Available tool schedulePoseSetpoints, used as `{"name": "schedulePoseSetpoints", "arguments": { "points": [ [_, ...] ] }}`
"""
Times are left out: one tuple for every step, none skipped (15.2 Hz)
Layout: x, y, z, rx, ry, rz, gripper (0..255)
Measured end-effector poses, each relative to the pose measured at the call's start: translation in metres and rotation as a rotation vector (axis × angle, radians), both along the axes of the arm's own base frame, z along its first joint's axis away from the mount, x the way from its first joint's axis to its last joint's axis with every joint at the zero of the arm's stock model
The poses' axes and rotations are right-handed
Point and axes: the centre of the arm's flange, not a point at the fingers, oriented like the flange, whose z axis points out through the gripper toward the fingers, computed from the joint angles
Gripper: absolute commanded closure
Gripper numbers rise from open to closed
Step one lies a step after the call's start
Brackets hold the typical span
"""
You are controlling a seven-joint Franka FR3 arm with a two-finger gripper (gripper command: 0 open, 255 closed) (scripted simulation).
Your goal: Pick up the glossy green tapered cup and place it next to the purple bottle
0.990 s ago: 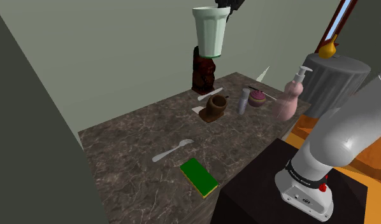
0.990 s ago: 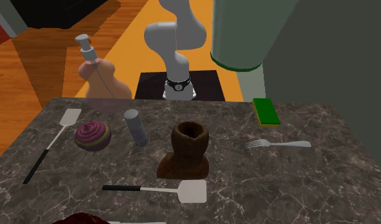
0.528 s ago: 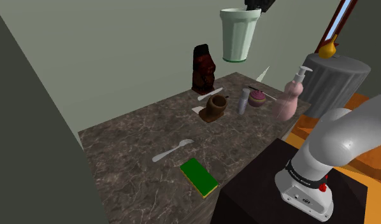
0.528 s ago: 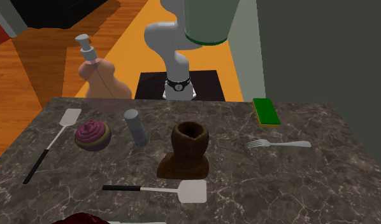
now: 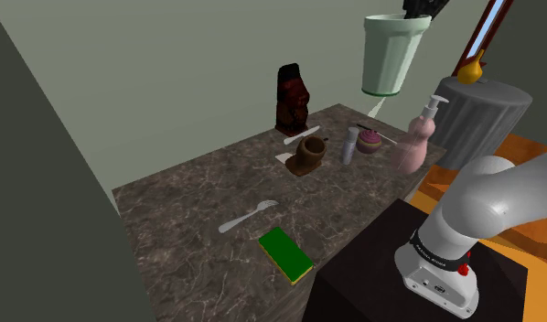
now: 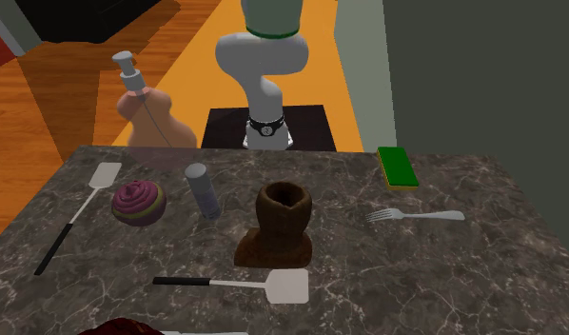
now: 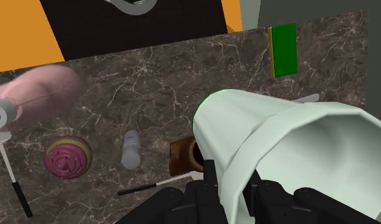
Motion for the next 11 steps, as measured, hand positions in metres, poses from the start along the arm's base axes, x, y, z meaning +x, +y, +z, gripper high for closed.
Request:
{"name": "schedulePoseSetpoints", "arguments": {
  "points": [
    [-0.012,-0.005,-0.002,0.000,0.001,0.000,255],
    [-0.024,-0.013,-0.002,0.000,0.000,0.000,255],
    [-0.035,-0.016,-0.002,0.000,0.000,0.000,255],
    [-0.048,-0.022,0.000,0.000,0.000,0.000,255],
    [-0.054,-0.026,-0.003,0.000,0.000,0.000,255],
    [-0.058,-0.027,-0.006,0.000,0.000,0.000,255],
    [-0.060,-0.029,-0.011,0.001,0.000,0.000,255],
    [-0.062,-0.029,-0.017,0.001,0.001,0.001,255],
    [-0.062,-0.029,-0.022,0.001,0.001,0.001,255],
    [-0.062,-0.029,-0.027,0.001,0.001,0.001,255],
    [-0.063,-0.029,-0.033,0.001,0.001,0.001,255]
  ]
}}
